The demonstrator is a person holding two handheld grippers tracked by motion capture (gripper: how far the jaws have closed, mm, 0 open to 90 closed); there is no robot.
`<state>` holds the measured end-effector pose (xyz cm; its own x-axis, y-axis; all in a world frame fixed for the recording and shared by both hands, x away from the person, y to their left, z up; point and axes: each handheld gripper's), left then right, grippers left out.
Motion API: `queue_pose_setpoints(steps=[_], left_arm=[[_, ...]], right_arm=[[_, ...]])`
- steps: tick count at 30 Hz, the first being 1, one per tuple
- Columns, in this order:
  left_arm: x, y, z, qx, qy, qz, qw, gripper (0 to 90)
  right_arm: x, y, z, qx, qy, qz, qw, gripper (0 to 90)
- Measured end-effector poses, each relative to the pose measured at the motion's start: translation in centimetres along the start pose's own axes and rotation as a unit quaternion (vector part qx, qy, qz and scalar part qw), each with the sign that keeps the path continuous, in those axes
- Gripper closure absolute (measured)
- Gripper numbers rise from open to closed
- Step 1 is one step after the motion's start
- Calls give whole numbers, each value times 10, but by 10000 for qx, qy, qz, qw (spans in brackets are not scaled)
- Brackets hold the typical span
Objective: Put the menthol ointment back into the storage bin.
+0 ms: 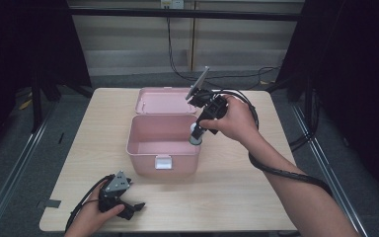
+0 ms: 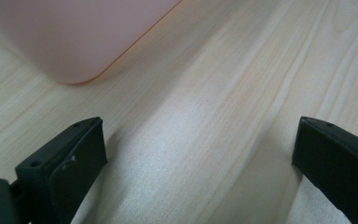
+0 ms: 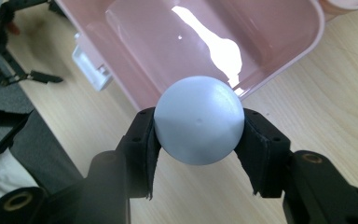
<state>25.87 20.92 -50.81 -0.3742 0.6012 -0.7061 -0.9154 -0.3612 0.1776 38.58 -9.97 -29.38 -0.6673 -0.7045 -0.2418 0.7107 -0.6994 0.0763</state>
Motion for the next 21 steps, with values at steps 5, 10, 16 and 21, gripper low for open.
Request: queue_pose_setpoints(steps=[5,10,16,21], left_arm=[[0,0,0,0,-1,-1,10000,22],[0,0,0,2,0,-1,10000,22],[0,0,0,2,-1,-2,10000,22],[0,0,0,3,1,0,10000,22]], right_arm=[[-12,4,-8,78,-84,-533,9985,509],[-19,6,-18,165,-189,-914,9955,510],[-23,9,-27,245,-222,-1204,9922,510],[-28,9,-39,258,-320,-1529,9874,510]])
Point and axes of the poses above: each handheld gripper's, and its own axes: z roughly backward along the jaws, x roughly out of its underside, y roughly to its right, and after that the axes turned 12 degrees about x, right-handed
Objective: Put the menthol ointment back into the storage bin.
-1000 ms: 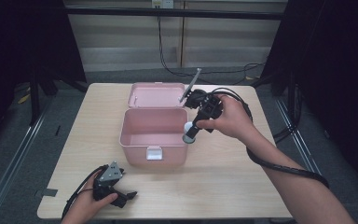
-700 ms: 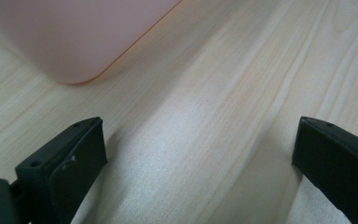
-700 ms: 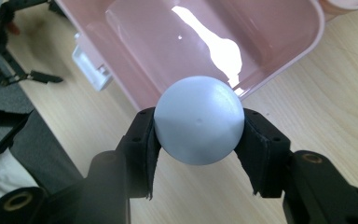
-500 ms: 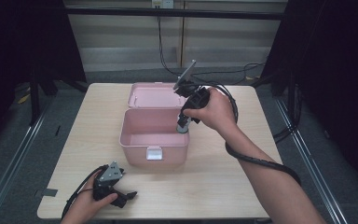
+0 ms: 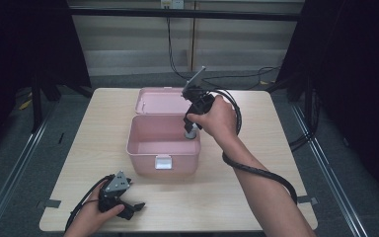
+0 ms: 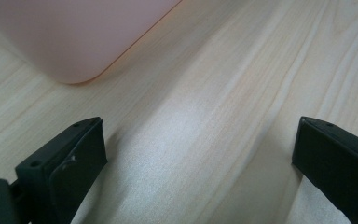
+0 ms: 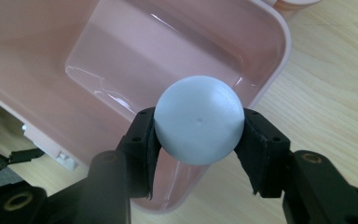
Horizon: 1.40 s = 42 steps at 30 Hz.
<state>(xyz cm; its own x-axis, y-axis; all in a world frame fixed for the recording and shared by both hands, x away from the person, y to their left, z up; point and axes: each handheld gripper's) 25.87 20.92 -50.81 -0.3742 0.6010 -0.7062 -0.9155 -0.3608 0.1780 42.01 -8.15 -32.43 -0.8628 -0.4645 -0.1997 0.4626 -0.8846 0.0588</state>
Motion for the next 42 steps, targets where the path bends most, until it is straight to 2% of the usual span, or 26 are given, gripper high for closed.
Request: queue_pose_setpoints(steps=[4,10,16,30,42], left_arm=[[0,0,0,0,-1,-1,10000,22],[0,0,0,-1,-1,0,10000,22],[0,0,0,-1,-1,0,10000,22],[0,0,0,-1,-3,-3,10000,22],[0,0,0,0,1,0,10000,22]], right_arm=[[-3,-3,-6,16,-37,-104,9999,510],[-13,-11,-21,212,-142,-249,9994,510],[-20,-13,-34,240,-224,-393,9987,510],[-31,-20,-64,316,-363,-545,9973,510],[-35,-29,-82,582,-386,-560,9960,509]])
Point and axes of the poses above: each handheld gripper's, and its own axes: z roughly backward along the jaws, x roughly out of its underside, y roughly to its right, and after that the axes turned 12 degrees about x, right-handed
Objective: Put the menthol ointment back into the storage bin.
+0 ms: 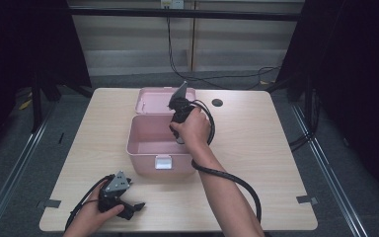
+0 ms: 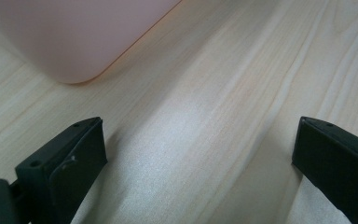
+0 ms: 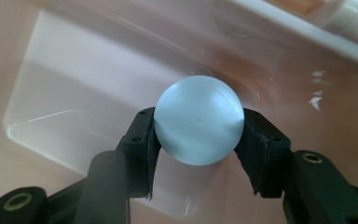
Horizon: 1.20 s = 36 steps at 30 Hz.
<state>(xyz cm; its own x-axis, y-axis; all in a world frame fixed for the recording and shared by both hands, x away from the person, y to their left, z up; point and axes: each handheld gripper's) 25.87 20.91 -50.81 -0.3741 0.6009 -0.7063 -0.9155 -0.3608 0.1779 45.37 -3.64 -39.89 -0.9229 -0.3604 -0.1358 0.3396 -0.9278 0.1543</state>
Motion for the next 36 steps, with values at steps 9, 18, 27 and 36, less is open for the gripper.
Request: queue_pose_setpoints(steps=[9,18,27,36], left_arm=[[0,0,0,0,0,1,10000,22],[0,0,0,0,1,2,10000,22],[0,0,0,-11,14,1,10000,22],[0,0,0,-12,16,2,10000,22]], right_arm=[[-2,-5,-8,85,83,83,9999,508],[-4,-8,-20,78,40,84,9999,507],[-4,-13,-25,136,63,147,9998,506],[-3,-11,-31,130,28,102,9999,504]])
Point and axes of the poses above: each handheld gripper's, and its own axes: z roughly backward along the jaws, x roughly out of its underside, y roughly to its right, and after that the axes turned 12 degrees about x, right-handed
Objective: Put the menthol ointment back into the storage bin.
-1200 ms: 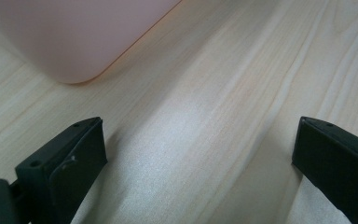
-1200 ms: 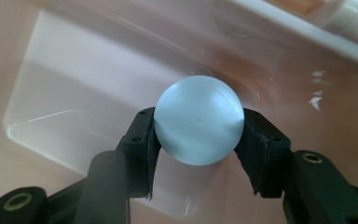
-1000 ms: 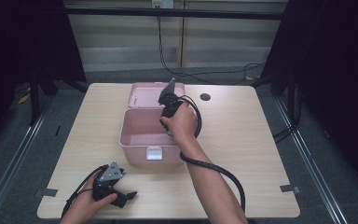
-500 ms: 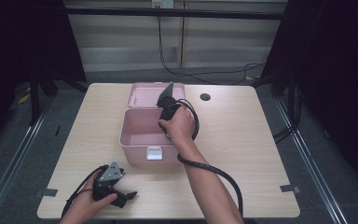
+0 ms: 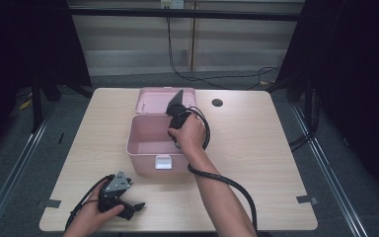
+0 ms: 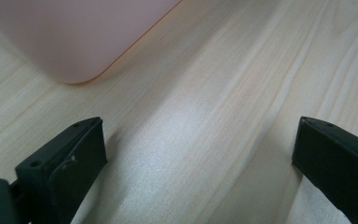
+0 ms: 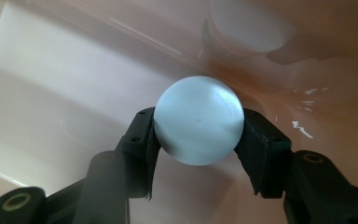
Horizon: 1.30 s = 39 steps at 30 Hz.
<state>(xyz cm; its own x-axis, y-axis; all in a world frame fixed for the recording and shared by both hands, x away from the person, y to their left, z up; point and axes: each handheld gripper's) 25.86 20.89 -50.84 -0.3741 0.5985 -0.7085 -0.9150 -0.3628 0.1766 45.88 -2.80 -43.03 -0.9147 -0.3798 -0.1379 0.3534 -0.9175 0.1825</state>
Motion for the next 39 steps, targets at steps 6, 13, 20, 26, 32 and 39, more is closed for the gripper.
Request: queue_pose_setpoints(steps=[6,13,20,26,32,39], left_arm=[[0,0,0,0,-4,-3,10000,22],[0,0,0,1,-1,-1,10000,22],[0,0,0,0,1,-1,10000,22],[0,0,0,-2,-1,-1,10000,22],[0,0,0,-1,0,-3,10000,22],[0,0,0,0,-3,-3,10000,22]], right_arm=[[0,0,-3,5,-21,-27,10000,502],[1,-2,-3,-9,-43,-47,10000,494],[1,-2,-3,-34,-66,-45,10000,492],[1,-3,-5,-25,-118,21,9999,463],[1,-4,-3,-12,-167,40,9999,425],[2,-3,6,-41,-172,82,9998,399]])
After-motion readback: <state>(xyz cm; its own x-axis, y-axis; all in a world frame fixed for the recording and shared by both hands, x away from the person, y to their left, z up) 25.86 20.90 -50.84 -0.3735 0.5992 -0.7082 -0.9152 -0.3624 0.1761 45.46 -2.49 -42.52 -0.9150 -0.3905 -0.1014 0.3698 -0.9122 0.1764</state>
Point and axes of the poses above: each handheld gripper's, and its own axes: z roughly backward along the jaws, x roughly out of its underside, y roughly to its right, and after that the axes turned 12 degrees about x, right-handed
